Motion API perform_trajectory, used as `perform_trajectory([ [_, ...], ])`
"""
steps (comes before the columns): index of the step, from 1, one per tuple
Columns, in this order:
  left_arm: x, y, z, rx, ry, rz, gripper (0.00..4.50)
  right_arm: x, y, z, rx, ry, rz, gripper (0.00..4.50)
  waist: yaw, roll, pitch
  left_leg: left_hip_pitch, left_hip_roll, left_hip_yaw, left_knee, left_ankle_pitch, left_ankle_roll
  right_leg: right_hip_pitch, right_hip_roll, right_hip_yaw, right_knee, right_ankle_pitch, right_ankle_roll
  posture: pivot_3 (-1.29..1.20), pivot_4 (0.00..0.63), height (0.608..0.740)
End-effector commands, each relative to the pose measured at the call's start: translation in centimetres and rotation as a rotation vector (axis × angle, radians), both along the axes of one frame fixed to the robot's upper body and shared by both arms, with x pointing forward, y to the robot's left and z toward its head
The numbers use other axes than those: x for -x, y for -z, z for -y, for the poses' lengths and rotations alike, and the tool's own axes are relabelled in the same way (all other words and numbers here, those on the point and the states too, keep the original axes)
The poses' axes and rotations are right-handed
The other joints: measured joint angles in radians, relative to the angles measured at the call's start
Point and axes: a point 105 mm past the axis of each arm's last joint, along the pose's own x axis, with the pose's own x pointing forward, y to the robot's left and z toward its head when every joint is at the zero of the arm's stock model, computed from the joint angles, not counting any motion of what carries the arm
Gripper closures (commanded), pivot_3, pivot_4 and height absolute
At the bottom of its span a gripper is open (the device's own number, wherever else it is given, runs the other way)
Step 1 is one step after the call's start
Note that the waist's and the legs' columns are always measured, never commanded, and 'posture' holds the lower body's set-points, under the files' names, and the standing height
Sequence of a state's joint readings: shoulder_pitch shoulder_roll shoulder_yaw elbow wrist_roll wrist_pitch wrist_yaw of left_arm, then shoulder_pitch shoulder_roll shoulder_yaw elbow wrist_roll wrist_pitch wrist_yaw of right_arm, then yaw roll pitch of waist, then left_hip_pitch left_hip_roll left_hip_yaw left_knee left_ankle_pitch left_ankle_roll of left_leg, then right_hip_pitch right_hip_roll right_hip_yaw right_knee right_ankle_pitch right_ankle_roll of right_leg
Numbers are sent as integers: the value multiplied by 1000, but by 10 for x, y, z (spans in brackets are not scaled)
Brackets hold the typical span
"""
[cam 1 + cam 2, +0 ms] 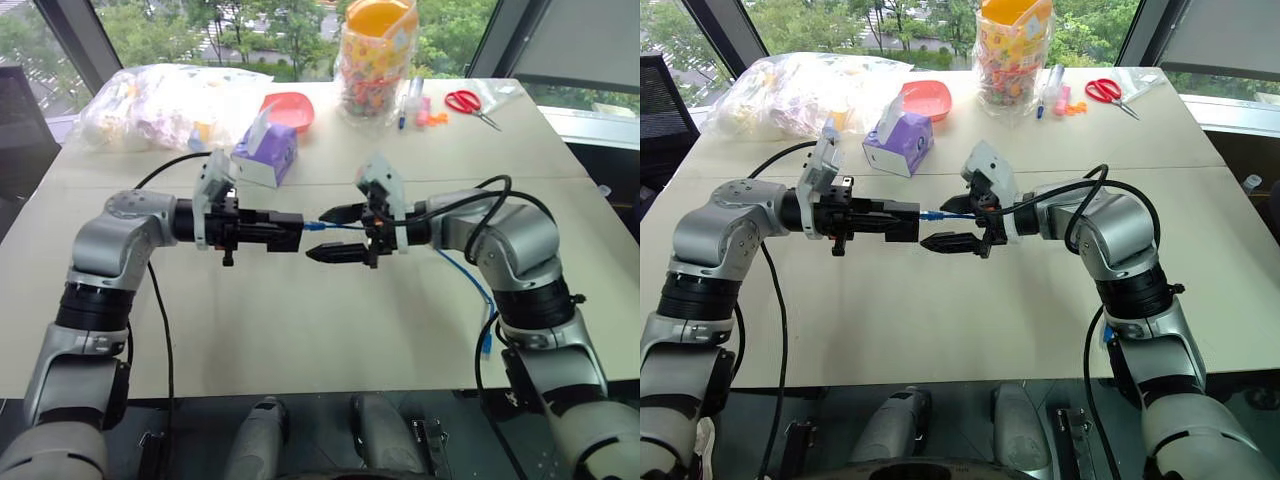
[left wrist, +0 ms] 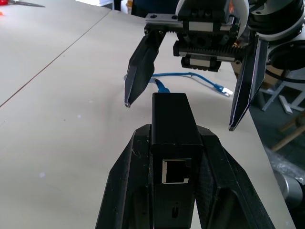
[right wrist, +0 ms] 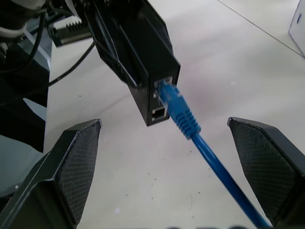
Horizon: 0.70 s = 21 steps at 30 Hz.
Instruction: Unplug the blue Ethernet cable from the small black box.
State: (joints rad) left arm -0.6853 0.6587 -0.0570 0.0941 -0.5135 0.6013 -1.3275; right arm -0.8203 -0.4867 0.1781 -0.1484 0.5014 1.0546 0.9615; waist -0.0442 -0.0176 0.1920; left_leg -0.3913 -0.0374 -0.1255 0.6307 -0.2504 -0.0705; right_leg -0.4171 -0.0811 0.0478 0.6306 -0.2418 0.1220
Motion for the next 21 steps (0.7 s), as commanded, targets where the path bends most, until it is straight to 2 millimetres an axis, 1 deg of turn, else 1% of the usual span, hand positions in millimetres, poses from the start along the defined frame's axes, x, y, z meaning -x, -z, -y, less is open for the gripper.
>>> perform_trajectory([
  [1, 2, -11, -1, 2, 5, 61, 3996, 0, -18, -3, -46, -16, 36, 894, 0, 0, 0, 0, 0, 0, 0, 0, 0, 0, 0, 0, 0, 0, 0, 0, 150, 740],
  [3, 2, -10, -1, 2, 1, 62, 3996, 2, -18, -4, -40, -27, 31, 1893, 0, 0, 0, 0, 0, 0, 0, 0, 0, 0, 0, 0, 0, 0, 0, 0, 150, 740],
  [4, 2, -9, -1, 1, 0, 62, 3996, 3, -18, -5, -36, -35, 24, 2308, 0, 0, 0, 0, 0, 0, 0, 0, 0, 0, 0, 0, 0, 0, 0, 0, 150, 740],
  [10, 2, -10, -2, 9, -13, 60, 3996, 9, -18, -8, -23, -58, 16, 2308, 0, 0, 0, 0, 0, 0, 0, 0, 0, 0, 0, 0, 0, 0, 0, 0, 150, 740],
  [21, 1, -11, 0, 22, -23, 62, 3996, 9, -15, -12, -11, -68, 27, 2308, 0, 0, 0, 0, 0, 0, 0, 0, 0, 0, 0, 0, 0, 0, 0, 0, 150, 740],
])
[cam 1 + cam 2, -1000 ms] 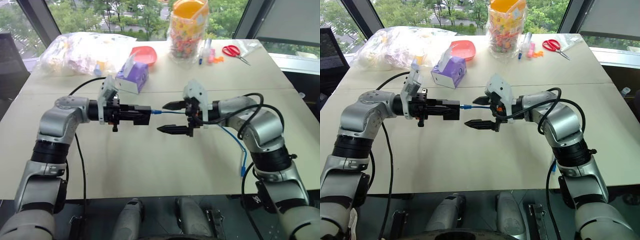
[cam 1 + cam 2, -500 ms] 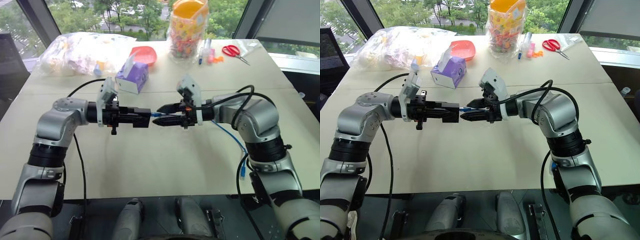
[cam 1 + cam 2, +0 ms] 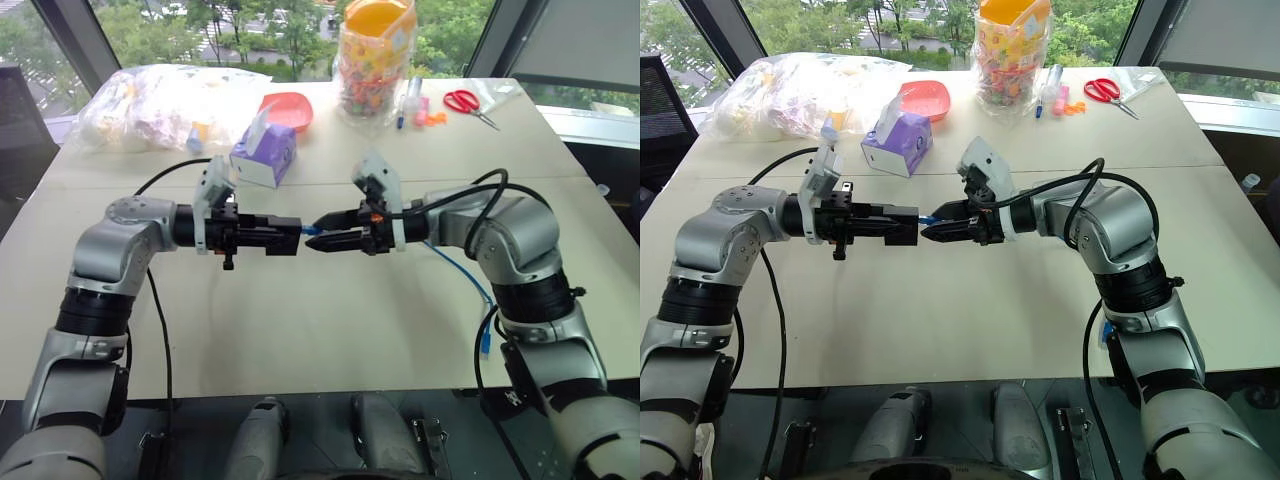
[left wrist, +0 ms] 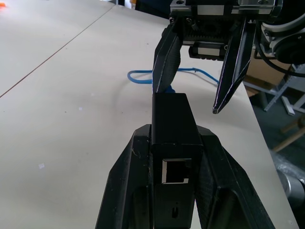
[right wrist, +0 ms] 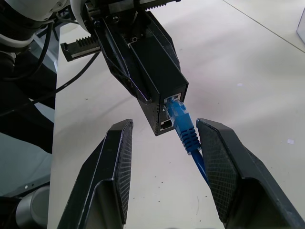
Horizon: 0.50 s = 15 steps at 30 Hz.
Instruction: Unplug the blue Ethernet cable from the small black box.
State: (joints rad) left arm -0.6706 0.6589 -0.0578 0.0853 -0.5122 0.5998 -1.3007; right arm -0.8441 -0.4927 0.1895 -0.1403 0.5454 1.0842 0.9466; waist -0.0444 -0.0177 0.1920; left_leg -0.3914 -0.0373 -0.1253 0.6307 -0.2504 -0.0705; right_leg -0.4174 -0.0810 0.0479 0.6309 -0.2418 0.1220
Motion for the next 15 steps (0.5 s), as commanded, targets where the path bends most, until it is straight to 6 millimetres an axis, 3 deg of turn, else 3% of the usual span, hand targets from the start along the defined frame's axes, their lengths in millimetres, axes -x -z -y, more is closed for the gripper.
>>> perform_trajectory([
  [1, 3, -14, 1, 27, 3, 63, 3996, 7, -13, -10, -13, -54, 55, 2308, 0, 0, 0, 0, 0, 0, 0, 0, 0, 0, 0, 0, 0, 0, 0, 0, 150, 740],
  [8, 5, -13, 2, 27, 4, 59, 3996, 7, -13, -13, -19, -55, 63, 2308, 0, 0, 0, 0, 0, 0, 0, 0, 0, 0, 0, 0, 0, 0, 0, 0, 150, 740],
  [11, 5, -13, 2, 24, 6, 58, 3996, 7, -12, -14, -19, -56, 64, 3147, 0, 0, 0, 0, 0, 0, 0, 0, 0, 0, 0, 0, 0, 0, 0, 0, 150, 740],
  [14, 6, -13, 3, 25, 7, 56, 3996, 8, -11, -15, -19, -58, 63, 4481, 0, 0, 0, 0, 0, 0, 0, 0, 0, 0, 0, 0, 0, 0, 0, 0, 150, 740],
  [15, 6, -13, 3, 25, 7, 56, 3996, 8, -11, -15, -19, -59, 63, 4481, 0, 0, 0, 0, 0, 0, 0, 0, 0, 0, 0, 0, 0, 0, 0, 0, 150, 740],
])
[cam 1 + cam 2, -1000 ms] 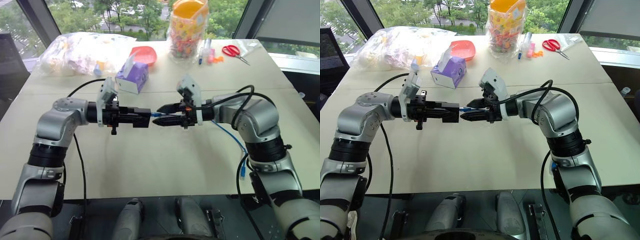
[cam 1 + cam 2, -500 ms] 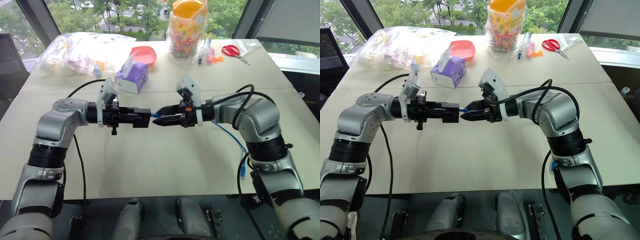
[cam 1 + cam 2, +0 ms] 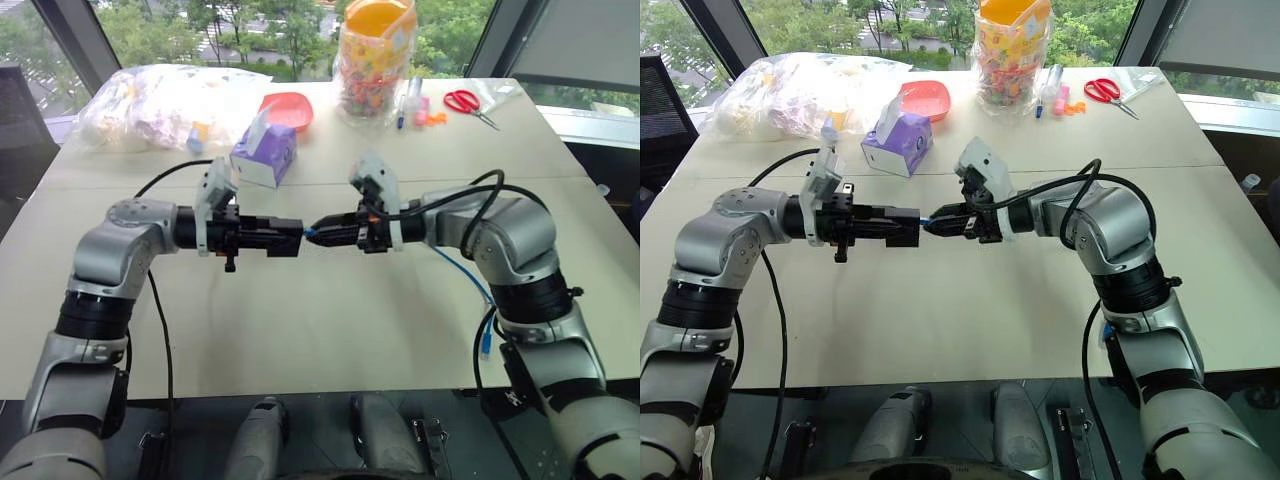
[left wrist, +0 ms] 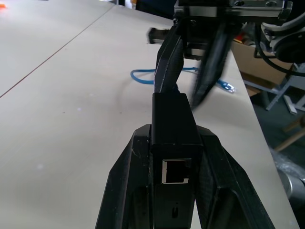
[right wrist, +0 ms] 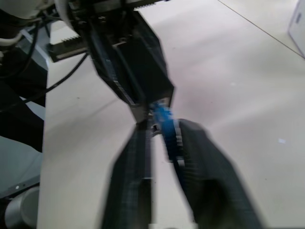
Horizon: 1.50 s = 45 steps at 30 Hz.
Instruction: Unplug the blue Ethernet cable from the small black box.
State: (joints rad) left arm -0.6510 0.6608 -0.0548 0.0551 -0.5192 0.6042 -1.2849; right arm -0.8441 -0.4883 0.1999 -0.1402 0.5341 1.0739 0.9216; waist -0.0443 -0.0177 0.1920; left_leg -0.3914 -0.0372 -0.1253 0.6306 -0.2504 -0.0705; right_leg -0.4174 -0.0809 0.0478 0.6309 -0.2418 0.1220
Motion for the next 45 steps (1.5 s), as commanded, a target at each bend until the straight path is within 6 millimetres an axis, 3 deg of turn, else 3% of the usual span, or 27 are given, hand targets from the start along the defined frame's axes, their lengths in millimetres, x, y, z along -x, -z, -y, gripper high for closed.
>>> perform_trajectory([
  [1, 3, -13, 2, 24, 12, 51, 3996, 11, -12, -14, -31, -80, 46, 4481, 0, 0, 0, 0, 0, 0, 0, 0, 0, 0, 0, 0, 0, 0, 0, 0, 150, 740],
  [12, 3, -13, 2, 21, 13, 50, 3996, 15, -12, -15, -29, -106, 68, 4481, 0, 0, 0, 0, 0, 0, 0, 0, 0, 0, 0, 0, 0, 0, 0, 0, 150, 740],
  [15, 4, -13, 1, 19, 15, 50, 3996, 14, -11, -14, -24, -99, 77, 3361, -1, 0, 0, 0, 0, 0, 0, 0, 0, 0, 0, 0, 0, 0, 0, 0, 150, 740],
  [21, 5, -14, -3, 13, 10, 50, 3996, 10, -10, -7, -13, -88, 79, 283, 0, 0, 0, 0, 0, 0, 0, 0, 0, 0, 0, 0, 0, 0, 0, 0, 150, 740],
  [22, 5, -14, -4, 11, 8, 50, 3996, 9, -10, -5, -10, -81, 79, 57, 0, 0, 0, 0, 0, 0, 0, 0, 0, 0, 0, 0, 0, 0, 0, 0, 150, 740],
  [33, 4, -14, 0, 22, 5, 59, 3996, 9, -9, -7, -3, -78, 72, 57, 0, 0, 0, 0, 0, 0, 0, 0, 0, 0, 0, 0, 0, 0, 0, 0, 150, 740],
  [36, 4, -14, 2, 27, 7, 61, 3996, 9, -10, -11, -9, -83, 64, 897, 0, 0, 0, 0, 0, 0, 0, 0, 0, 0, 0, 0, 0, 0, 0, 0, 150, 740],
  [39, 4, -15, 3, 30, 8, 60, 3996, 9, -9, -11, -4, -80, 60, 2443, 0, 0, 0, 0, 0, 0, 0, 0, 0, 0, 0, 0, 0, 0, 0, 0, 150, 740],
  [45, 5, -13, 3, 31, 8, 60, 3996, 9, -9, -12, -2, -81, 57, 2443, 0, 0, 0, 0, 0, 0, 0, 0, 0, 0, 0, 0, 0, 0, 0, 0, 150, 740],
])
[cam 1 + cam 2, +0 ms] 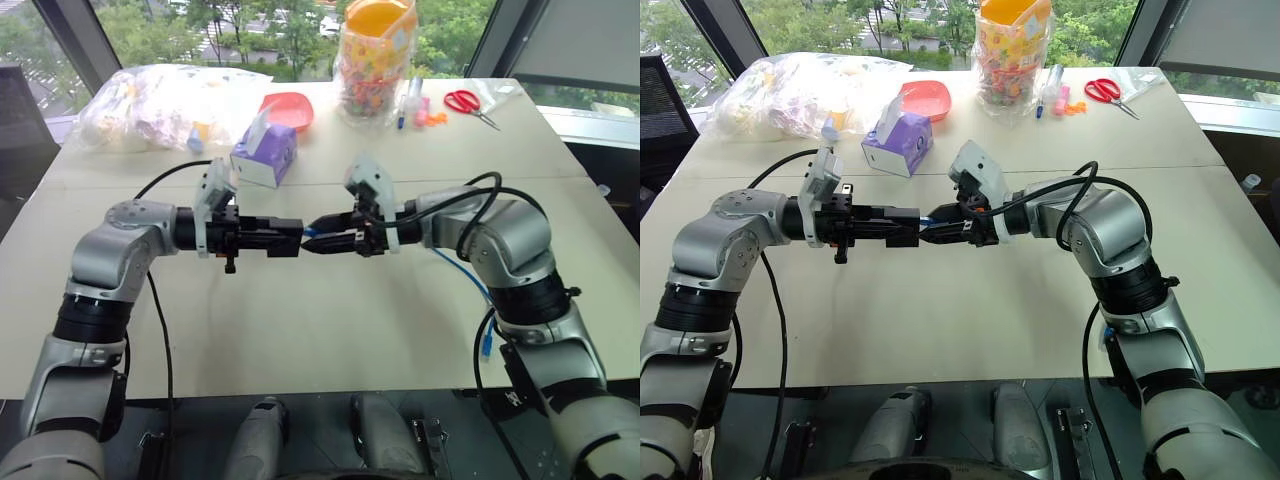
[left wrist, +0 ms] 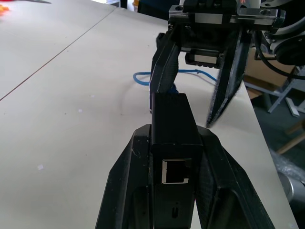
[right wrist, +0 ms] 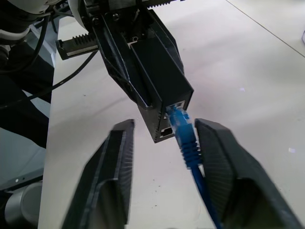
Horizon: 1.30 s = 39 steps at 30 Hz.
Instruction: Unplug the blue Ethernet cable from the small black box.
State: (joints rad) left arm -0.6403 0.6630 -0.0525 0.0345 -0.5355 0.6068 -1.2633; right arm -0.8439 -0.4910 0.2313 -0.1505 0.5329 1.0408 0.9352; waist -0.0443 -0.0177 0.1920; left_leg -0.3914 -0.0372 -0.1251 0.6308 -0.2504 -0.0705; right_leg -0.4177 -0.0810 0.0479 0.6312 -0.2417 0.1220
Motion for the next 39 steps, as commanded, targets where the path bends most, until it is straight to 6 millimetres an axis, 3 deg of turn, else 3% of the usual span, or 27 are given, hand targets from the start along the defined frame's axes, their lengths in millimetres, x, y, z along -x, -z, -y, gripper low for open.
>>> perform_trajectory([
  [1, 4, -12, 2, 23, 15, 54, 3996, 5, -10, -6, -12, -41, 34, 2443, 0, 0, 0, 0, 0, 0, 0, 0, 0, 0, 0, 0, 0, 0, 0, 0, 150, 740],
  [6, 5, -12, 3, 24, 17, 55, 3996, 6, -11, -6, -12, -46, 32, 2443, 0, 0, 0, 0, 0, 0, 0, 0, 0, 0, 0, 0, 0, 0, 0, 0, 150, 740],
  [9, 5, -11, 3, 24, 19, 53, 3996, 7, -11, -6, -11, -49, 31, 3280, 0, 0, 0, 0, 0, 0, 0, 0, 0, 0, 0, 0, 0, 0, 0, 0, 150, 740],
  [11, 6, -10, 3, 19, 23, 53, 3996, 7, -10, -6, -10, -51, 29, 4218, 0, 0, 0, 0, 0, 0, 0, 0, 0, 0, 0, 0, 0, 0, 0, 0, 150, 740],
  [12, 6, -10, 3, 15, 25, 52, 3996, 8, -10, -6, -9, -53, 28, 4426, 0, 0, 0, 0, 0, 0, 0, 0, 0, 0, 0, 0, 0, 0, 0, 0, 150, 740],
  [28, 14, -6, -2, -2, 47, 35, 3996, 12, 0, 0, 30, -65, 3, 4426, 0, 0, 0, 0, 0, 0, 0, 0, 0, 0, 0, 0, 0, 0, 0, 0, 150, 740],
  [34, 18, -10, -13, -1, 42, -4, 3996, -2, 16, 31, 67, -5, -78, 4426, 0, 0, 0, 0, 0, 0, 0, 0, 0, 0, 0, 0, 0, 0, 0, 0, 150, 740],
  [39, 19, -11, -17, -1, 34, -16, 3996, -8, 20, 43, 88, 24, -77, 4426, -1, 0, 0, 0, 0, 0, 0, 0, 0, 0, 0, 0, 0, 0, 0, 0, 150, 740],
])
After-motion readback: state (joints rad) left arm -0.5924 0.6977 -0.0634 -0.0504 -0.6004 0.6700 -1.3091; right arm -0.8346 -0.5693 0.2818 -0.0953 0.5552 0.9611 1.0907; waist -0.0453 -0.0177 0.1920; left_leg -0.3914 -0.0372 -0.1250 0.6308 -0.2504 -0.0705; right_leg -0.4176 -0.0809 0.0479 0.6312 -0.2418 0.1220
